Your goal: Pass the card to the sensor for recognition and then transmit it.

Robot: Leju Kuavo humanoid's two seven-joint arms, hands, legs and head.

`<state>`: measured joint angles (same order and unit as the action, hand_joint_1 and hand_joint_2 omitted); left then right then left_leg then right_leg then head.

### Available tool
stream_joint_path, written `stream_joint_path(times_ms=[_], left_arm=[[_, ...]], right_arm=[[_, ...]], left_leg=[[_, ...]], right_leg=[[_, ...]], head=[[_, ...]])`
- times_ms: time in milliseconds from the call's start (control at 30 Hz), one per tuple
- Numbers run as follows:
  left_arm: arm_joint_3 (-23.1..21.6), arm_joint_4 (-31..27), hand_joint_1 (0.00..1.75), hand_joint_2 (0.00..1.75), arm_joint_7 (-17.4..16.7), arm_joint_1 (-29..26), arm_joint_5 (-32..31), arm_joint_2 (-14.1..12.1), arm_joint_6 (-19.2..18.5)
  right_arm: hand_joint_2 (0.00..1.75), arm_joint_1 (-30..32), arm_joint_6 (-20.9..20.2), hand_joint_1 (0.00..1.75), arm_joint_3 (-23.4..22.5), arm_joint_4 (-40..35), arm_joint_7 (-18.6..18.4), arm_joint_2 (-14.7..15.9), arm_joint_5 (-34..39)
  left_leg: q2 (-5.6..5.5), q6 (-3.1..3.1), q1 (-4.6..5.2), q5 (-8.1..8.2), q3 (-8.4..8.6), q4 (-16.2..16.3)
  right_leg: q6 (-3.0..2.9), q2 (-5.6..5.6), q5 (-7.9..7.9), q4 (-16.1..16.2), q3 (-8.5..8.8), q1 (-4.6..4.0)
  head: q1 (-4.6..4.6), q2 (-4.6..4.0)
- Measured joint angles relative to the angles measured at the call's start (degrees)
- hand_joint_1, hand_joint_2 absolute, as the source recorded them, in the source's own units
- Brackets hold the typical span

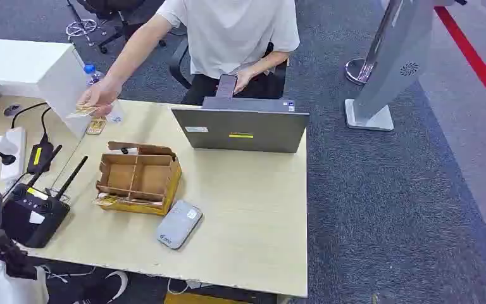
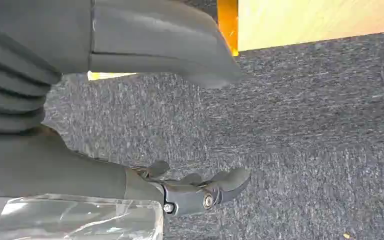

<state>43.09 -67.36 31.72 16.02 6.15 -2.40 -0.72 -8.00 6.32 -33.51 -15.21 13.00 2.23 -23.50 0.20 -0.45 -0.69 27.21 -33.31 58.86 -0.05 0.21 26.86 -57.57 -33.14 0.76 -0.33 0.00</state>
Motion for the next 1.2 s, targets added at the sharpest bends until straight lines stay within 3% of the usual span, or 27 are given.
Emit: stream_joint_path(times_ms=[1033,1067,1200], left_arm=[[-38.59,-1.05,0.00,1.75,-19.48,24.77,-47.23,-4.64,5.99],[-39.88,-1.05,1.75,1.75,-20.18,25.54,-48.73,-4.74,6.25],[-44.66,-1.05,1.75,1.75,-22.80,28.56,-54.35,-5.35,7.78]], right_arm=[[1.75,-0.30,0.35,0.00,-1.09,0.46,-2.01,0.00,-4.37],[1.75,-0.29,0.35,0.00,-1.23,0.48,-2.12,0.00,-4.70],[1.75,-0.28,0.48,0.00,-1.29,0.55,-2.69,0.00,-5.70]], left_leg=[[0.01,0.03,0.01,-0.18,-0.04,0.05],[0.00,0.03,0.01,-0.19,-0.04,0.05],[-0.01,0.03,0.01,-0.19,-0.07,0.06]], right_leg=[[0.01,0.03,-0.20,-0.01,-0.04,0.01],[0.01,0.03,-0.20,-0.01,-0.04,0.01],[0.01,0.01,-0.20,-0.02,-0.05,0.01]], head=[[0.00,0.00],[0.00,0.00],[0.00,0.00]])
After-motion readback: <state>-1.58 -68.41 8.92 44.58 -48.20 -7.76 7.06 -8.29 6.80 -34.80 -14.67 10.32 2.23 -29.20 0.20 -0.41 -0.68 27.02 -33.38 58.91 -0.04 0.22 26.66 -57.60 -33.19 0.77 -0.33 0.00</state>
